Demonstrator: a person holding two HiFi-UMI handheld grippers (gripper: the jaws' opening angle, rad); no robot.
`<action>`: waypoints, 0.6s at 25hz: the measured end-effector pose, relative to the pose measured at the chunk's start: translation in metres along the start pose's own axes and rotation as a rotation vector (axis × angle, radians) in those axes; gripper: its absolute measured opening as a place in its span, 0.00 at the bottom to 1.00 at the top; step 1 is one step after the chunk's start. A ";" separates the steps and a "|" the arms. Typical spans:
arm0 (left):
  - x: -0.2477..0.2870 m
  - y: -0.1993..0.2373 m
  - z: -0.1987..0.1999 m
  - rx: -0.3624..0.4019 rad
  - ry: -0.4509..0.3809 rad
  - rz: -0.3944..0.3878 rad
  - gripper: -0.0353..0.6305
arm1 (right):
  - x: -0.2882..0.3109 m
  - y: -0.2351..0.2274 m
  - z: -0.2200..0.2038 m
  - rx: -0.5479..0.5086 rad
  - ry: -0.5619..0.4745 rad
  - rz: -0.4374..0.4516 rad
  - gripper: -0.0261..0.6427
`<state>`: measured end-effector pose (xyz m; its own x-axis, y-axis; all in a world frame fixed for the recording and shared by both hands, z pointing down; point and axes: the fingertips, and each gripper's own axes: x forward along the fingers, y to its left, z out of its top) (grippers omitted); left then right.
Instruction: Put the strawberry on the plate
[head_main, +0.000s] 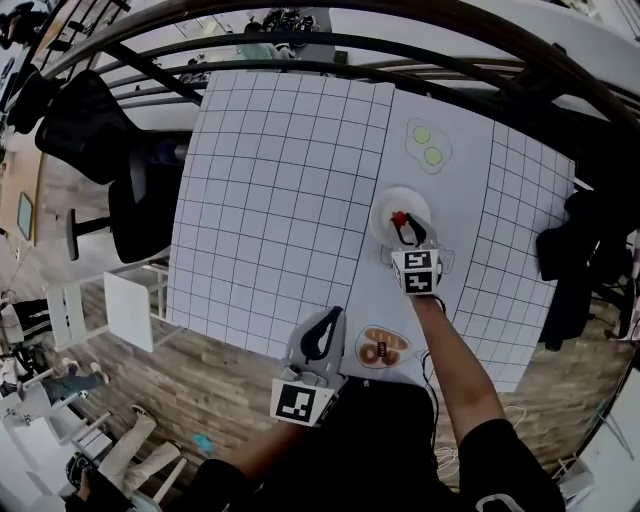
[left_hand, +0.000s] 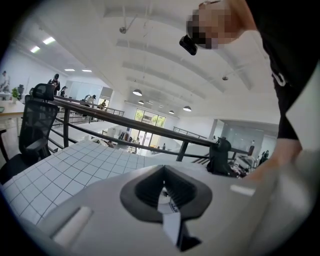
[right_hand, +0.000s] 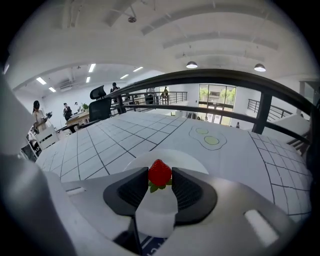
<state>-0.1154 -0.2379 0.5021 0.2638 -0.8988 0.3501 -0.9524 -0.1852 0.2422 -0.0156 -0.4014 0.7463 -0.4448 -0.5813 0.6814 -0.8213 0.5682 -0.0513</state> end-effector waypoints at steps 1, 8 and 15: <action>-0.002 0.004 -0.001 0.005 0.002 0.007 0.06 | 0.002 -0.001 -0.001 -0.006 0.008 0.001 0.26; -0.018 0.028 -0.008 0.002 -0.013 0.059 0.06 | 0.006 -0.001 -0.009 -0.011 0.019 -0.017 0.26; -0.036 0.030 -0.013 -0.024 -0.014 0.074 0.06 | -0.011 0.000 -0.004 -0.002 -0.003 -0.048 0.34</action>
<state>-0.1510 -0.2059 0.5088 0.1909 -0.9152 0.3549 -0.9652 -0.1091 0.2377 -0.0094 -0.3925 0.7418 -0.4059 -0.6099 0.6806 -0.8409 0.5409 -0.0169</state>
